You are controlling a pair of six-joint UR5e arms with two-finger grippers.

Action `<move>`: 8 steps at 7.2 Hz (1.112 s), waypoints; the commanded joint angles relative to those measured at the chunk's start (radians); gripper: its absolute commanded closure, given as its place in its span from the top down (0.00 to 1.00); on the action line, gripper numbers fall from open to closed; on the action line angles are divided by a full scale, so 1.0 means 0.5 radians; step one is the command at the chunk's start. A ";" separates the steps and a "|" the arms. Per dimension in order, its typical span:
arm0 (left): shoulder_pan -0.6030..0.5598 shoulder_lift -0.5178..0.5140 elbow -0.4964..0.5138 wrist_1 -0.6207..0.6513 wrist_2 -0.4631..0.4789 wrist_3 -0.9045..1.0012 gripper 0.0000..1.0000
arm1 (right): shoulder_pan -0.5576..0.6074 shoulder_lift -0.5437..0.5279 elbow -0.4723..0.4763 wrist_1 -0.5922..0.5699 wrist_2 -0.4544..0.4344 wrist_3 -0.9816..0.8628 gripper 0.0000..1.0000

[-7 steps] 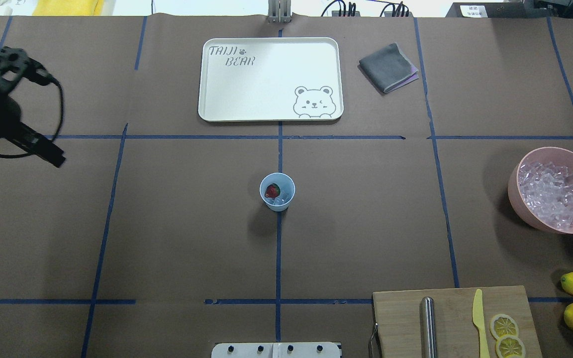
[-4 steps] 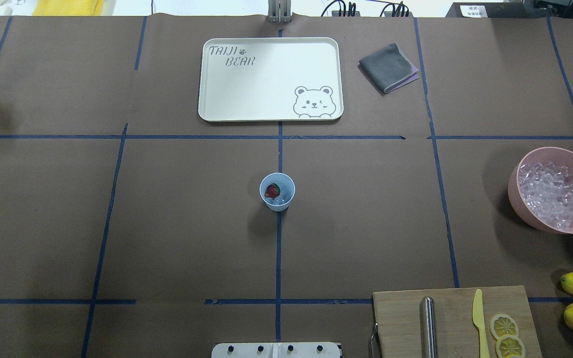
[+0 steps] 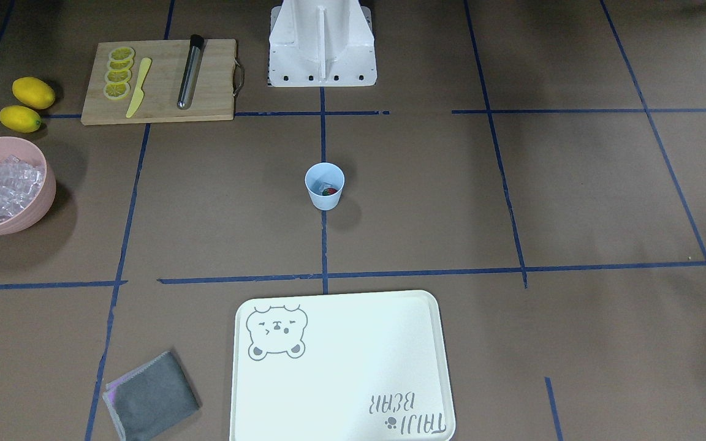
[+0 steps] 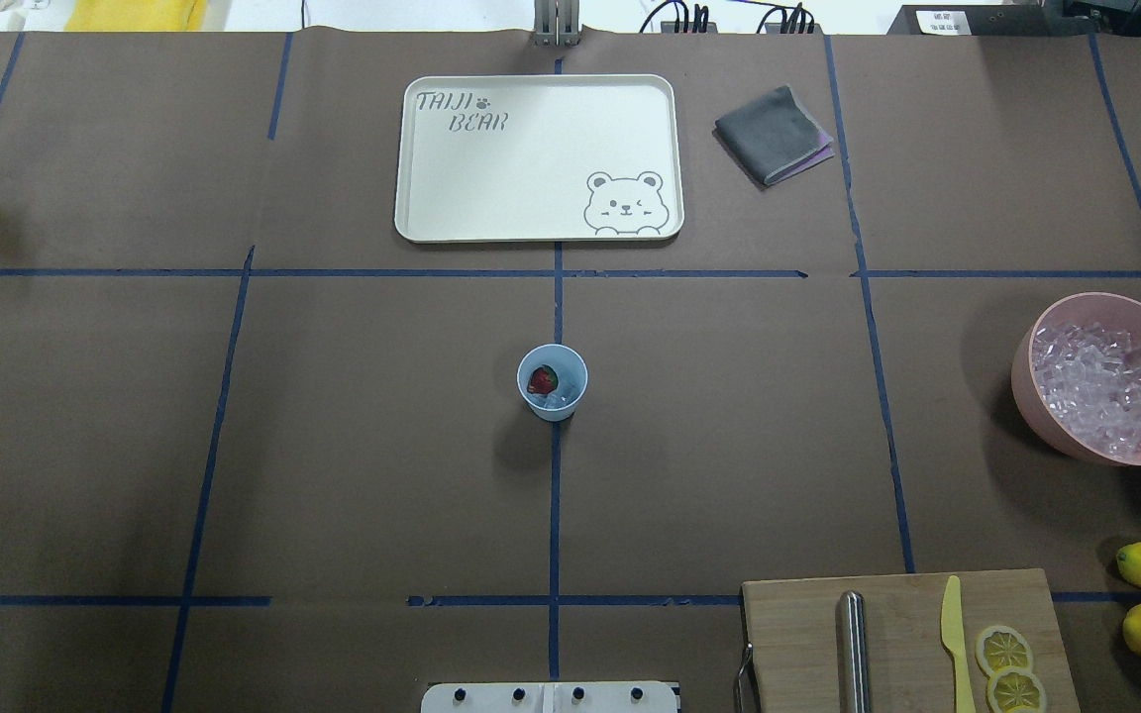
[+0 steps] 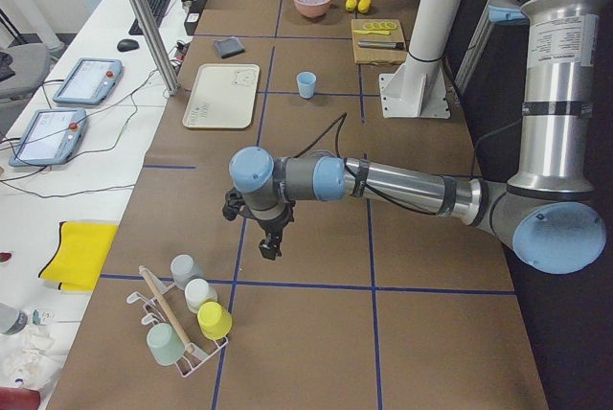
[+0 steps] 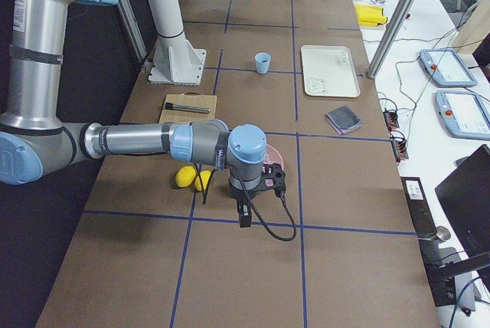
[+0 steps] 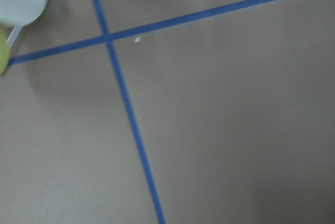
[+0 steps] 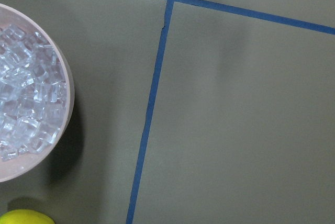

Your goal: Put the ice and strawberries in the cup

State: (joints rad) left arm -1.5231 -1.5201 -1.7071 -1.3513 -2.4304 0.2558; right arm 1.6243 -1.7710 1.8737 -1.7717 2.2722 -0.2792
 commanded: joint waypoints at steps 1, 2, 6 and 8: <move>-0.049 0.031 0.067 -0.006 0.010 0.001 1.00 | 0.000 0.005 0.002 0.000 -0.001 0.003 1.00; -0.080 0.031 0.067 -0.107 0.007 -0.002 1.00 | 0.000 0.005 0.005 0.000 0.002 0.003 1.00; -0.184 0.018 0.052 -0.187 0.065 -0.005 1.00 | 0.000 0.014 0.005 0.000 -0.001 0.006 1.00; -0.181 -0.006 0.049 -0.187 0.133 -0.002 1.00 | 0.000 0.017 0.008 -0.003 0.002 0.015 1.00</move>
State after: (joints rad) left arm -1.6131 -1.5173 -1.6826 -1.4447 -2.3795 0.2539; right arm 1.6245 -1.7637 1.8769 -1.7720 2.2728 -0.2745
